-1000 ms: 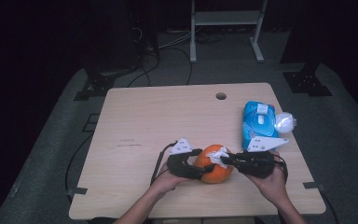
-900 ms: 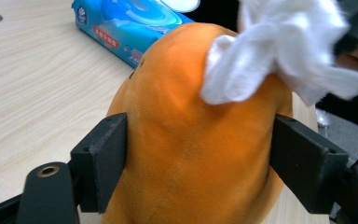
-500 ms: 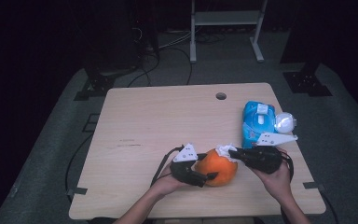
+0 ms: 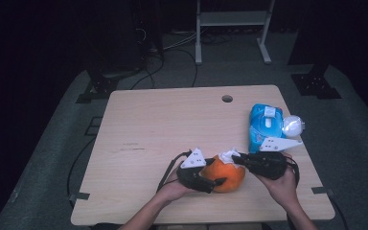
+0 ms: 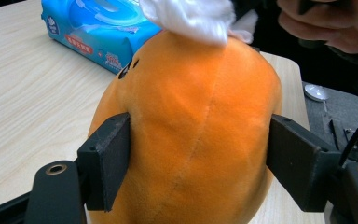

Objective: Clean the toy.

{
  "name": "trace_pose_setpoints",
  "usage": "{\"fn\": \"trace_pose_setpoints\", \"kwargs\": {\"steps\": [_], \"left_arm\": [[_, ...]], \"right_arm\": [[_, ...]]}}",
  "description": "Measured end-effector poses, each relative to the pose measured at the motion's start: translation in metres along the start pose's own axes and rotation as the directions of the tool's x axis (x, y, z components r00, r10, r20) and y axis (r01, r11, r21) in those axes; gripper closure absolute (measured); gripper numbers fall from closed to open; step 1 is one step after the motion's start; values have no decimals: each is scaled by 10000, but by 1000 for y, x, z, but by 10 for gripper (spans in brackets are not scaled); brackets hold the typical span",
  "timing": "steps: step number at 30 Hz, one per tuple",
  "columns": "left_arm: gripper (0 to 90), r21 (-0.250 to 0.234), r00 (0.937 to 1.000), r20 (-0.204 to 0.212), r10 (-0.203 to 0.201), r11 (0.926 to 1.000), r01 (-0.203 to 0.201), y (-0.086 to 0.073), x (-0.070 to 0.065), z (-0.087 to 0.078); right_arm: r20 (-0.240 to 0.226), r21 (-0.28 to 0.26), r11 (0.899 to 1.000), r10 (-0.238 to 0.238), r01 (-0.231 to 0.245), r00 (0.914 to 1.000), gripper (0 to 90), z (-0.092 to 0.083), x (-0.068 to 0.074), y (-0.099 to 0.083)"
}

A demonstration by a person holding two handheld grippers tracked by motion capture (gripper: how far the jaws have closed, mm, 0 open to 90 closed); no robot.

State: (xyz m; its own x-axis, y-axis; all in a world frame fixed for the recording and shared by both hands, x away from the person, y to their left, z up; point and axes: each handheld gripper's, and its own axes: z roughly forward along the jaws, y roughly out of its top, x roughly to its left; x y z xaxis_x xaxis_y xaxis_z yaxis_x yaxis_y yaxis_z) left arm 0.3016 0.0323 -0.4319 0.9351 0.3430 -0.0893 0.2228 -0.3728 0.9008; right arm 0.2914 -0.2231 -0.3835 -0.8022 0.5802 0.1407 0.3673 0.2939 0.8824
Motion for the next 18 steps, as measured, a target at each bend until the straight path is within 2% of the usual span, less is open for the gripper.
{"fn": "trace_pose_setpoints", "kwargs": {"steps": [3, 4, 5, 7, 10, 11, 14, 15, 16, 17, 18], "left_arm": [[259, 18, 9999, -140, 89, 10000, -89, 1, -3, 3], [259, 10, 9997, -195, 138, 9999, -138, 1, -4, 3], [258, 21, 9995, -250, 195, 9998, -195, 1, -5, 3], [265, -85, 9991, -306, 285, 9995, -288, 0, -5, 3], [282, -206, 9994, -262, 219, 9995, -224, -1, -2, 3], [292, -288, 9996, -232, 155, 9995, -162, -2, -1, 3], [293, -332, 9997, -225, 42, 9994, -49, -3, 1, 3], [293, -353, 9998, -197, -60, 9994, 53, -3, 3, 2], [290, -353, 9998, -197, -60, 9994, 53, -3, 3, 2], [274, -377, 9999, -113, -30, 9993, 26, -4, 4, 2], [274, -464, 9999, 45, 109, 9989, -107, -5, 5, 2]], "right_arm": [[-251, 109, 9986, -517, 520, 9983, 825, 8, 17, 5], [-251, 109, 9986, -517, 520, 9983, 825, 8, 17, 5], [-209, 309, 9958, -859, 865, 9961, 823, 14, 24, 6], [-88, 372, 9944, -992, 994, 9950, 823, 14, 25, 7], [67, 354, 9962, -801, 798, 9968, 824, 10, 19, 6], [241, 322, 9969, -732, 724, 9970, 824, 7, 12, 4], [374, 291, 9981, -561, 550, 9977, 824, 3, 6, 2], [572, 262, 9987, -453, 439, 9973, 823, -1, 0, 1], [572, 262, 9987, -453, 439, 9973, 823, -1, 0, 1], [620, 253, 9996, -162, 147, 9979, 823, -4, -6, -2], [620, 253, 9996, -162, 147, 9979, 823, -4, -6, -2]]}}
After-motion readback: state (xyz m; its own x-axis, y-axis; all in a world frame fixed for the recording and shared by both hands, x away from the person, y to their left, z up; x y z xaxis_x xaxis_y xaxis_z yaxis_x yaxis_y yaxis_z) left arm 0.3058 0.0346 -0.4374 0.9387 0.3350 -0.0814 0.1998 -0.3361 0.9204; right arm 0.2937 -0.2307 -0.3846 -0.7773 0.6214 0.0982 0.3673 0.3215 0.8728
